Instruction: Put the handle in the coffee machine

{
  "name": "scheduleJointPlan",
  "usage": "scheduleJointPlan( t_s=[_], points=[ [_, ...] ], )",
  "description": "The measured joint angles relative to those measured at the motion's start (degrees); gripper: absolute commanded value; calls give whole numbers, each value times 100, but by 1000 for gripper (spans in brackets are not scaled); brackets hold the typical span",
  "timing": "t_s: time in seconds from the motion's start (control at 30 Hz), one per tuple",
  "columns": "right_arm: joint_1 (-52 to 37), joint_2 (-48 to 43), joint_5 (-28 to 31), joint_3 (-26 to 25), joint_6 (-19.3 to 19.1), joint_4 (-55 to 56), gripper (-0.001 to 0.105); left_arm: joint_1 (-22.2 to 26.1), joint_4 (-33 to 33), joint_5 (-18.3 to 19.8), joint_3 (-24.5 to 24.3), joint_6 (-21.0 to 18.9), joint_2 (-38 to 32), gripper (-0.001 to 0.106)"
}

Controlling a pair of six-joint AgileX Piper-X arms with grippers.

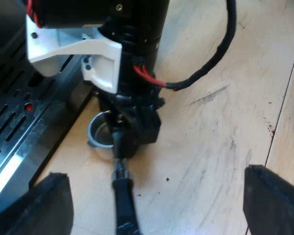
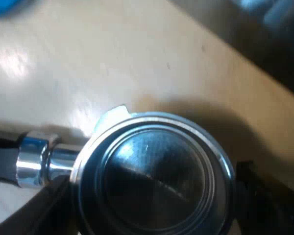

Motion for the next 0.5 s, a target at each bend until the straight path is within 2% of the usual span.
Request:
scheduleJointPlan(
  t_s=[0.33, 0.37, 0.5],
  points=[
    [0, -361, 112, 0, 56, 602, 0, 0, 0, 0, 0, 21, 0, 72],
    [0, -662, 314, 0, 454, 903, 0, 0, 0, 0, 0, 24, 0, 72],
    [0, -950, 391, 0, 713, 1116, 0, 0, 0, 0, 0, 297, 0, 72]
  ],
)
